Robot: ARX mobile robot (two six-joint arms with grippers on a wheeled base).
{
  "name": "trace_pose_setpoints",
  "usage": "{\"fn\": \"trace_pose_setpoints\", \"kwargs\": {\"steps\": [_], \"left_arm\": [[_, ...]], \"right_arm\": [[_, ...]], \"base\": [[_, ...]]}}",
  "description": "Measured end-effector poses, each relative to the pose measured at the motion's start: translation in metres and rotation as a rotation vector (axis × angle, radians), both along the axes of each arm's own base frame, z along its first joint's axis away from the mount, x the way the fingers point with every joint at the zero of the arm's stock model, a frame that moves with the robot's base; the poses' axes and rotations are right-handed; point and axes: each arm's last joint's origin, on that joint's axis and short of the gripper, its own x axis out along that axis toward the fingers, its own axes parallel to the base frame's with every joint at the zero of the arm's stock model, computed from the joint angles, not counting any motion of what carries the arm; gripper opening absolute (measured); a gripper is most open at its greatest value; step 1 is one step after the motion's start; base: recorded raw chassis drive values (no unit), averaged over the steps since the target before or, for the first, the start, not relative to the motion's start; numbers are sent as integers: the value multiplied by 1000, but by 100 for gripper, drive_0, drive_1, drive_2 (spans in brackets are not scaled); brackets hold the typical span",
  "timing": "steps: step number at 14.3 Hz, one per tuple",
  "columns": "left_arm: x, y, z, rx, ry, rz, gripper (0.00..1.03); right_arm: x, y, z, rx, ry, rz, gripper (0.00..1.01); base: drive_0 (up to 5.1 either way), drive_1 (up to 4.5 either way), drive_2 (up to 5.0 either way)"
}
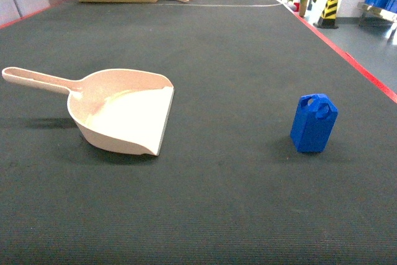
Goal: Place part in tray to right shelf
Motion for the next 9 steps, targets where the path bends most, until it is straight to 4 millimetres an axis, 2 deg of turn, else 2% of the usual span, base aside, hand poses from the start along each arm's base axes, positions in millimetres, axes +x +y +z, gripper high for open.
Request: {"fn": "trace_pose_setpoints", "kwargs": {"steps": [9], "left_arm": [[0, 0, 0, 0, 0, 0, 98]], "right_arm": [[0, 0, 0, 0, 0, 0, 98]], "base": [[0, 0, 0]]}}
